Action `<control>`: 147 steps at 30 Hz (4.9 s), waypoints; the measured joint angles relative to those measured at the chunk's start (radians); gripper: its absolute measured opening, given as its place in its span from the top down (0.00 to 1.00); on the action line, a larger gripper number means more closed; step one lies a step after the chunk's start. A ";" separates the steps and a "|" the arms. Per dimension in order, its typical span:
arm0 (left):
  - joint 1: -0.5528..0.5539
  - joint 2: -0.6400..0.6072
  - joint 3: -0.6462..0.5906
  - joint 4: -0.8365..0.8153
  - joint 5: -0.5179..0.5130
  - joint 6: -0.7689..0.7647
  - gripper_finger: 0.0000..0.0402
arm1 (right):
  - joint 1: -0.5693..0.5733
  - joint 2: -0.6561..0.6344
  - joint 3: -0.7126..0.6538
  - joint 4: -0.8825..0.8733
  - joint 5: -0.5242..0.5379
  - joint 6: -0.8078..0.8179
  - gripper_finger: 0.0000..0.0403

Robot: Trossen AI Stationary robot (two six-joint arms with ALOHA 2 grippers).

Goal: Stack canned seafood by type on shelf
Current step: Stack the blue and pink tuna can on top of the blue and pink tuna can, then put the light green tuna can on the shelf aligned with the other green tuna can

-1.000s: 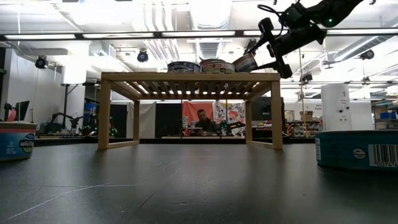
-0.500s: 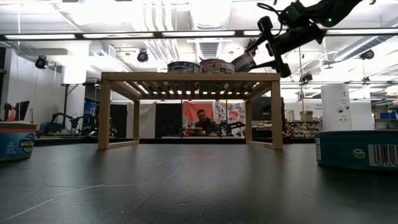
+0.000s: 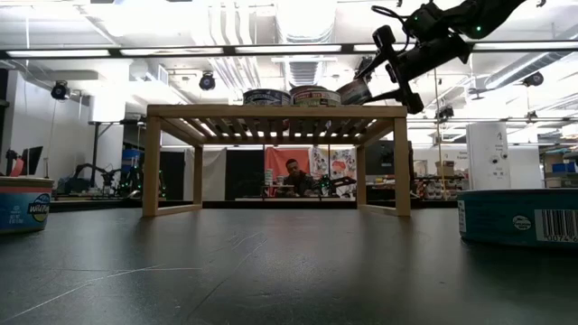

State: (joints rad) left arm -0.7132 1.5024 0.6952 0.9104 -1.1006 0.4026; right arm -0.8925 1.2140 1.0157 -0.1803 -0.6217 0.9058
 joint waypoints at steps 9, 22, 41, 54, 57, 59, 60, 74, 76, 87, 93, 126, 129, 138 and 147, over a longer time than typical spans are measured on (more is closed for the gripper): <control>0.000 0.000 0.000 0.000 0.000 0.000 1.00 | 0.000 0.000 0.010 -0.003 -0.004 -0.034 0.41; 0.000 0.000 0.000 0.000 0.000 0.000 1.00 | 0.000 0.000 0.011 -0.070 0.058 -0.113 0.36; 0.000 0.000 0.000 -0.003 0.000 0.000 1.00 | 0.034 0.000 0.011 -0.075 0.037 -0.114 0.19; 0.000 0.000 0.000 -0.007 0.000 0.000 1.00 | 0.039 0.000 0.011 -0.077 0.016 -0.113 0.18; 0.000 0.000 0.000 -0.009 0.000 0.000 1.00 | 0.040 0.000 0.011 -0.077 -0.024 -0.101 0.16; 0.000 0.000 0.000 -0.008 0.000 0.000 1.00 | 0.039 0.000 0.011 -0.078 -0.050 -0.086 0.15; 0.000 0.000 0.000 -0.009 0.000 0.000 1.00 | 0.039 0.000 0.011 -0.078 -0.057 -0.083 0.15; 0.000 0.000 0.000 -0.008 0.000 -0.003 1.00 | 0.039 0.000 0.011 -0.069 -0.091 -0.050 0.16; 0.000 0.000 0.000 -0.008 0.000 -0.003 1.00 | 0.039 0.000 0.011 -0.069 -0.094 -0.049 0.16; 0.000 0.000 0.000 -0.008 0.000 -0.004 1.00 | 0.039 -0.003 0.011 -0.067 -0.156 -0.039 0.16; -0.002 0.000 0.000 -0.007 0.000 -0.034 1.00 | 0.070 -0.121 0.011 -0.131 -0.272 -0.107 0.17; -0.006 0.000 0.000 -0.253 0.117 -0.643 1.00 | 1.189 -0.576 -0.808 0.695 0.626 -0.545 0.16; -0.006 0.000 0.000 -0.285 0.203 -0.680 1.00 | 1.233 -0.477 -0.787 0.702 0.646 -0.495 0.14; -0.007 0.000 0.011 -0.324 0.292 -0.683 1.00 | 1.387 -0.098 -0.573 0.684 0.729 -0.424 0.18; -0.007 0.000 0.011 -0.354 0.309 -0.674 1.00 | 1.518 0.192 -0.233 0.213 0.989 -0.253 0.23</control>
State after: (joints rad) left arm -0.7204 1.5024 0.7063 0.5568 -0.7913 -0.2714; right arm 0.6259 1.4059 0.7830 0.0331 0.3674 0.6528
